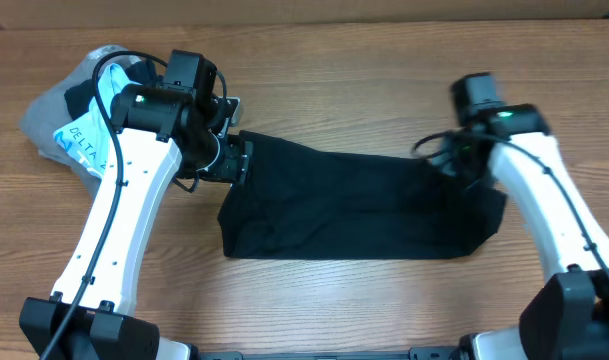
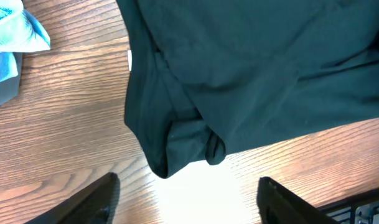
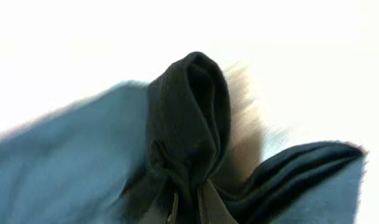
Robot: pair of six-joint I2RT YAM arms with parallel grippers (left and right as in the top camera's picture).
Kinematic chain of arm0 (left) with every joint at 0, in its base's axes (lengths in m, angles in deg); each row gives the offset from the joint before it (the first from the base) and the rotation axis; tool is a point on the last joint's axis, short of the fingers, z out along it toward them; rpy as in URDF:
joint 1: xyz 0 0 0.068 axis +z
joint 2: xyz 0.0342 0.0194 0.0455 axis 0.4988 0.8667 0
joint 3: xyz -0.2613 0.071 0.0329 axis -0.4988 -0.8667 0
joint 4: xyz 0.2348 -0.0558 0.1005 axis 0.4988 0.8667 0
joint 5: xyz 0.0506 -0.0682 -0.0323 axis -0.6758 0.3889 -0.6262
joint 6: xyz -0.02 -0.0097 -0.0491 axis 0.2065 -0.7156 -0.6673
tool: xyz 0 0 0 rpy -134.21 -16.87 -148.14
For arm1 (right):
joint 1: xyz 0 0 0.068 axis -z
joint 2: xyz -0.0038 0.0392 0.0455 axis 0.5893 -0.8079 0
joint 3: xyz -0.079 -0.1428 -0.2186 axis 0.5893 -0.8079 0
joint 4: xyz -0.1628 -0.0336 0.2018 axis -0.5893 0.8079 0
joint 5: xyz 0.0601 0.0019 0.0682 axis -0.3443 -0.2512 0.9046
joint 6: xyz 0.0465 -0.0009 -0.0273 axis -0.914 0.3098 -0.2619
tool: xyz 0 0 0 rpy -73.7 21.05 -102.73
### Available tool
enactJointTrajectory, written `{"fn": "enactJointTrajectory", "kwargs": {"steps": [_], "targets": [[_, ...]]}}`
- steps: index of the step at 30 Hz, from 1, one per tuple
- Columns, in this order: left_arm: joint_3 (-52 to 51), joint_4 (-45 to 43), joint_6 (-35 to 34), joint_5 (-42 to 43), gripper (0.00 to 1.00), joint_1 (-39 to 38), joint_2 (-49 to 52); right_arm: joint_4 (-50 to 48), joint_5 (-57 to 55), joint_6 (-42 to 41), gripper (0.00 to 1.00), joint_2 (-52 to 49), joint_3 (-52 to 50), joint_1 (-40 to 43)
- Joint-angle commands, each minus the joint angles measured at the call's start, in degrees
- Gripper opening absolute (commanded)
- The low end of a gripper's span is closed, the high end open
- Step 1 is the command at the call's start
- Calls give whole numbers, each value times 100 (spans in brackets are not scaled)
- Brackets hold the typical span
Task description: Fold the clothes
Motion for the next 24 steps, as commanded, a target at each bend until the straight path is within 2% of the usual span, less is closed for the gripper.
{"fn": "enactJointTrajectory", "kwargs": {"steps": [1,2,3,4,7,10,13,19,22,24], "targets": [[96,-7,122,-24,78,9,-17,-177,-393,-46,47,28,-15,835],[96,-17,122,-26,79,4,-15,-229,-376,-46,70,26,-15,1117],[96,-26,127,-28,79,2,-11,-260,-321,0,78,26,-15,1357],[94,-37,142,-31,79,2,-11,-289,-216,85,80,26,-15,1596],[50,-122,146,-28,79,2,-7,-374,350,409,83,26,-15,2321],[-74,-271,144,-26,74,-2,15,-444,892,592,83,26,-15,2957],[-337,-463,118,-11,62,-24,74,-538,1827,1117,83,26,-15,3362],[-1381,-1471,55,415,59,-225,278,-691,2015,1816,85,-33,-37,3464],[-2022,-2284,-50,575,47,-380,448,-715,2037,2079,86,-232,-37,3464],[-2334,-2719,-76,570,39,-446,566,-704,2446,2404,86,-420,-37,3464]]}}
